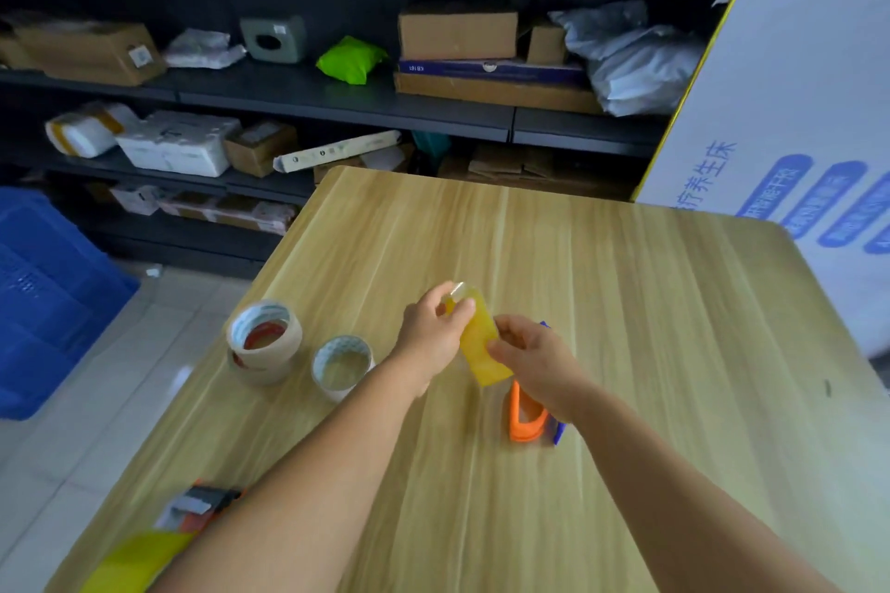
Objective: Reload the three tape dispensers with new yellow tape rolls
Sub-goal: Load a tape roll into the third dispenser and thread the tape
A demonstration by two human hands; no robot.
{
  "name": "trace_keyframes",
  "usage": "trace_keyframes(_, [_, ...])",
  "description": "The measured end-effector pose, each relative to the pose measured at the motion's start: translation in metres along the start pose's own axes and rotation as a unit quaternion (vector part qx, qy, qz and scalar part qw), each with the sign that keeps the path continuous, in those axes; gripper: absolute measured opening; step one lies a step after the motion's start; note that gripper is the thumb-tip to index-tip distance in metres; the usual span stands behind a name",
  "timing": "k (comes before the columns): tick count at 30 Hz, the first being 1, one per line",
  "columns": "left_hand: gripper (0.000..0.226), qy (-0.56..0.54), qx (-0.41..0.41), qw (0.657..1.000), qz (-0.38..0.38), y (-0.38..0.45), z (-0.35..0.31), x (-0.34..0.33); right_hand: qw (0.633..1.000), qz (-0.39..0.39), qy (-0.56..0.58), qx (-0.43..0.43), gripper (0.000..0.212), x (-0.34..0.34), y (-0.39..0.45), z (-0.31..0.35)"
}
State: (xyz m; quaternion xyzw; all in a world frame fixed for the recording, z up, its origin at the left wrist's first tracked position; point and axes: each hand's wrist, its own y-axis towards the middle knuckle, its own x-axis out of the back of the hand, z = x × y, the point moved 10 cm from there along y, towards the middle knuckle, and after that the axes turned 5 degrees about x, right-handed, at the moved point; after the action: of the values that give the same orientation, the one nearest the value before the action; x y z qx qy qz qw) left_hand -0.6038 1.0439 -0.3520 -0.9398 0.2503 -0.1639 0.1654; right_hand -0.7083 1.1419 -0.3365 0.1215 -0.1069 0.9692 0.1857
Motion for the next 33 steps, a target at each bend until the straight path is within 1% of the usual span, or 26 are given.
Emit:
trace_keyframes(1, [0.042,0.022,-0.015,0.999,-0.026,0.0,-0.006,0.004,1.0,0.003,-0.004,0.009,0.017,0.002,-0.002,0.002])
trace_keyframes(3, [0.008,0.014,-0.05,0.997,-0.06,-0.002,-0.021,0.011,1.0,-0.001,-0.004,0.006,0.02,0.005,-0.006,0.002])
trace_keyframes(4, [0.007,0.007,-0.068,0.995,-0.068,-0.003,-0.029,0.013,1.0,-0.007,-0.004,0.001,0.02,0.007,-0.007,0.001])
trace_keyframes(6, [0.016,0.011,-0.095,0.993,-0.068,-0.007,-0.043,0.015,1.0,-0.023,-0.003,-0.002,0.019,0.012,-0.008,0.0])
trace_keyframes(7, [0.017,0.005,-0.104,0.992,-0.066,-0.009,-0.049,0.014,1.0,-0.022,0.004,0.001,0.023,0.012,-0.01,0.002])
trace_keyframes(9, [0.017,-0.018,-0.116,0.99,-0.071,-0.012,-0.057,0.016,0.999,-0.002,0.046,0.004,0.039,0.01,-0.013,0.005])
trace_keyframes(10, [0.017,-0.026,-0.117,0.99,-0.079,-0.013,-0.059,0.018,0.997,0.013,0.072,0.003,0.042,0.008,-0.015,0.006])
trace_keyframes(12, [0.016,-0.058,-0.113,0.988,-0.091,-0.015,-0.063,0.023,0.996,0.029,0.09,0.003,0.04,0.005,-0.017,0.006])
trace_keyframes(14, [0.016,-0.101,-0.109,0.985,-0.082,-0.017,-0.069,0.023,0.999,0.004,0.049,0.008,0.04,0.011,-0.018,0.008])
trace_keyframes(17, [0.014,-0.077,-0.13,0.985,-0.079,-0.024,-0.082,0.019,0.999,-0.032,0.025,-0.005,0.064,0.019,-0.02,0.004])
trace_keyframes(18, [0.013,-0.073,-0.13,0.985,-0.087,-0.026,-0.082,0.02,0.999,-0.037,0.022,-0.007,0.067,0.022,-0.021,0.004])
trace_keyframes(19, [0.012,-0.072,-0.125,0.984,-0.102,-0.027,-0.081,0.022,0.999,-0.038,0.01,-0.009,0.061,0.024,-0.022,0.005])
trace_keyframes(21, [0.012,-0.08,-0.107,0.982,-0.13,-0.029,-0.074,0.027,0.999,-0.038,0.013,-0.012,0.035,0.03,-0.023,0.006])
trace_keyframes(22, [0.013,-0.086,-0.095,0.982,-0.139,-0.028,-0.07,0.029,0.999,-0.03,0.028,-0.016,0.031,0.03,-0.024,0.007])
trace_keyframes(24, [0.014,-0.091,-0.077,0.981,-0.151,-0.029,-0.066,0.033,0.998,0.001,0.046,-0.032,0.06,0.028,-0.027,0.006])
trace_keyframes(25, [0.013,-0.088,-0.072,0.982,-0.153,-0.029,-0.065,0.033,0.999,0.014,0.022,-0.039,0.07,0.027,-0.029,0.005])
trace_keyframes(26, [0.012,-0.086,-0.069,0.982,-0.153,-0.03,-0.064,0.033,0.999,0.021,-0.012,-0.044,0.075,0.027,-0.031,0.005])
trace_keyframes(27, [0.012,-0.084,-0.066,0.983,-0.151,-0.03,-0.062,0.032,0.998,0.023,-0.035,-0.039,0.072,0.028,-0.033,0.007])
trace_keyframes(30, [0.012,-0.088,-0.041,0.988,-0.117,-0.026,-0.054,0.022,0.996,-0.029,-0.083,-0.006,0.043,0.043,-0.034,0.016])
trace_keyframes(31, [0.011,-0.1,-0.029,0.99,-0.094,-0.024,-0.049,0.016,0.996,-0.05,-0.077,-0.005,0.036,0.05,-0.034,0.013])
trace_keyframes(33, [0.013,-0.132,-0.013,0.991,-0.036,-0.021,-0.041,0.004,0.997,-0.073,-0.024,-0.023,0.028,0.059,-0.035,0.006])
